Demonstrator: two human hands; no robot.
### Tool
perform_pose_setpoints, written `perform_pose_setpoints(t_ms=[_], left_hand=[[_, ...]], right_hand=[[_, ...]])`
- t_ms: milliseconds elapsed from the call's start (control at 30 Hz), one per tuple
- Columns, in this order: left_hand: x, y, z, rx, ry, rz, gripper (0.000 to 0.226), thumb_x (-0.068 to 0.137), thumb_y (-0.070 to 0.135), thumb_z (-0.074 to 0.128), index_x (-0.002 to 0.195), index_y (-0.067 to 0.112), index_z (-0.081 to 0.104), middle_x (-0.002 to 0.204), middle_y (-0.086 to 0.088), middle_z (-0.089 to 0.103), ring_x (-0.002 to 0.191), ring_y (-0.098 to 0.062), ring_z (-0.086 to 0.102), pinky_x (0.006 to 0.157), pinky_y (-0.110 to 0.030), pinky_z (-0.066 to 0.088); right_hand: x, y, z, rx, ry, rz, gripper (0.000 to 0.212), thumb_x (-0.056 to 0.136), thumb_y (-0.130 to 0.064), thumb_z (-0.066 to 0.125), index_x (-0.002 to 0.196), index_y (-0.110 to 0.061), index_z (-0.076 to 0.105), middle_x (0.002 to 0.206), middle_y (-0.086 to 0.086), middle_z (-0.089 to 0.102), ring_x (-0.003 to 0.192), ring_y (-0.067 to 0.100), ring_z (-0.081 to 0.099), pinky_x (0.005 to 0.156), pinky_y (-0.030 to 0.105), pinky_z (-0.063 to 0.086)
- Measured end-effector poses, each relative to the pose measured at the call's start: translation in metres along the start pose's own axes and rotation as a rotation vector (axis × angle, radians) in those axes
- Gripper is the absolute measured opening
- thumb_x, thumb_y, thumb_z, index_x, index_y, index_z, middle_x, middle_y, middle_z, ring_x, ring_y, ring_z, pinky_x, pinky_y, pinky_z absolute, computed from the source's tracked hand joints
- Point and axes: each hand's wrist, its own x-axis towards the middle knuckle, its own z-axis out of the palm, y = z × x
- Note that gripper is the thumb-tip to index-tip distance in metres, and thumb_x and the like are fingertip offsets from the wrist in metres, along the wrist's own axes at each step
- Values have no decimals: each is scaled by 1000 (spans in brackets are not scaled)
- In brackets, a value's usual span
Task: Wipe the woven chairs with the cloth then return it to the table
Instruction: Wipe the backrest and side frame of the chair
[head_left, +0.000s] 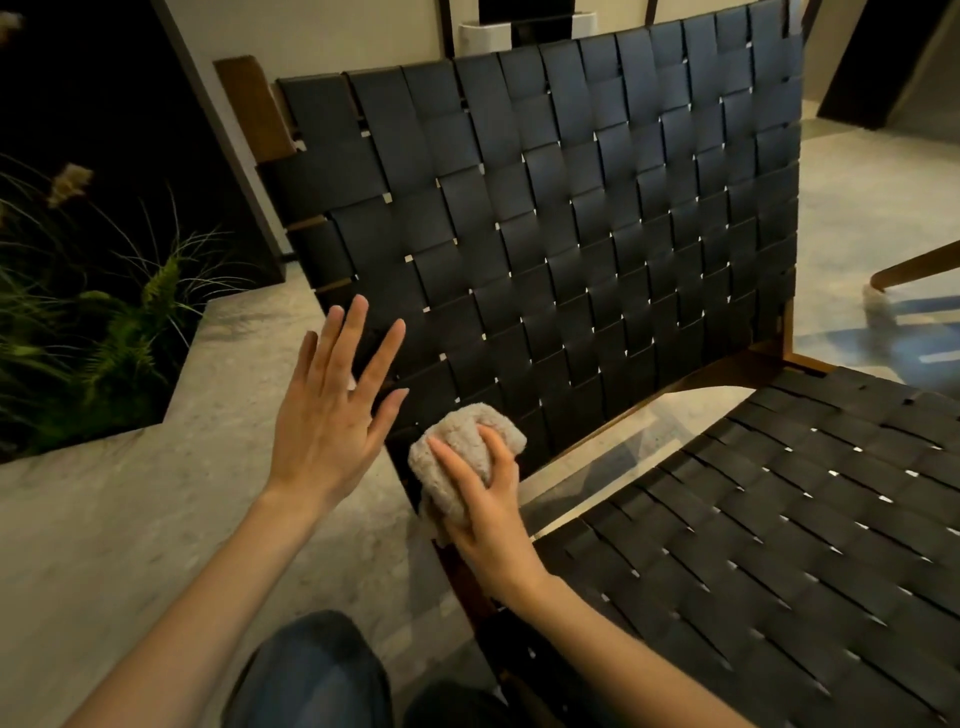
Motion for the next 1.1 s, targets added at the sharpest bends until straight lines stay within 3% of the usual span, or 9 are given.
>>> perform_pose_setpoints(t_ms=[67, 233, 333, 600, 700, 767, 833, 967, 1100], left_hand=[[-1, -4, -4, -31, -4, -46, 62, 97, 44, 28, 151, 23, 5, 157, -12, -4, 146, -21, -10, 118, -43, 13], [2, -10, -9, -141, -42, -123, 77, 94, 53, 26, 149, 14, -11, 154, -3, -25, 146, -20, -12, 117, -40, 21], [1, -12, -9, -174, -51, -118, 79, 94, 56, 22, 147, 10, -15, 154, 0, -27, 145, -16, -13, 119, -35, 15], [-1, -33, -16, -163, -90, -63, 61, 99, 39, 21, 150, 21, -8, 158, 2, -14, 146, -16, -13, 119, -32, 0], [2, -39, -21, -135, -96, -44, 58, 100, 35, 21, 150, 21, -4, 159, -1, -8, 146, -19, -11, 119, -30, -5], [6, -41, -24, -149, -74, -62, 59, 100, 36, 22, 150, 21, -4, 159, -2, -9, 146, -18, -12, 118, -28, -7], [12, -44, -28, -168, -47, -79, 60, 100, 35, 26, 151, 21, -3, 159, -3, -10, 146, -18, -13, 119, -29, -6], [20, -49, -32, -171, 4, -98, 64, 99, 31, 33, 151, 19, 0, 158, -3, -13, 145, -21, -14, 119, -40, 5], [22, -51, -34, -209, -13, -135, 67, 101, 26, 39, 151, 21, -5, 158, 1, -13, 145, -18, -14, 119, -43, 8]], right_hand=[[10, 0, -11, -4, 16, 12, 75, 85, -19, 65, 138, -57, 26, 155, -3, 6, 141, 21, 9, 115, 45, 24], [82, 11, -67, 180, 561, 322, 67, 86, -4, 62, 139, -32, 33, 137, 9, 25, 126, 23, 30, 105, 47, 39], [93, -1, -56, 136, 532, 386, 66, 84, -2, 62, 142, -24, 36, 142, 7, 20, 131, 22, 21, 109, 48, 34], [53, -35, 3, -119, 231, -198, 66, 86, -25, 63, 143, -42, 33, 147, 2, 15, 132, 17, 13, 108, 27, 21], [84, -14, -37, -60, 463, 91, 72, 85, -3, 62, 144, -33, 35, 144, 9, 18, 124, 20, 21, 103, 43, 38], [110, -7, -59, 117, 591, 382, 68, 89, -4, 59, 146, -28, 31, 143, 9, 19, 126, 24, 25, 104, 50, 39], [123, -15, -59, 128, 626, 435, 65, 89, -5, 57, 145, -29, 33, 145, 6, 17, 131, 24, 23, 109, 50, 35], [102, -53, -13, 53, 444, 66, 62, 84, -11, 61, 139, -33, 44, 145, -7, 16, 133, 8, 13, 112, 39, 29], [92, -64, -9, -76, 256, -225, 57, 88, -30, 55, 142, -37, 38, 148, 2, 18, 135, 17, 17, 110, 31, 27]])
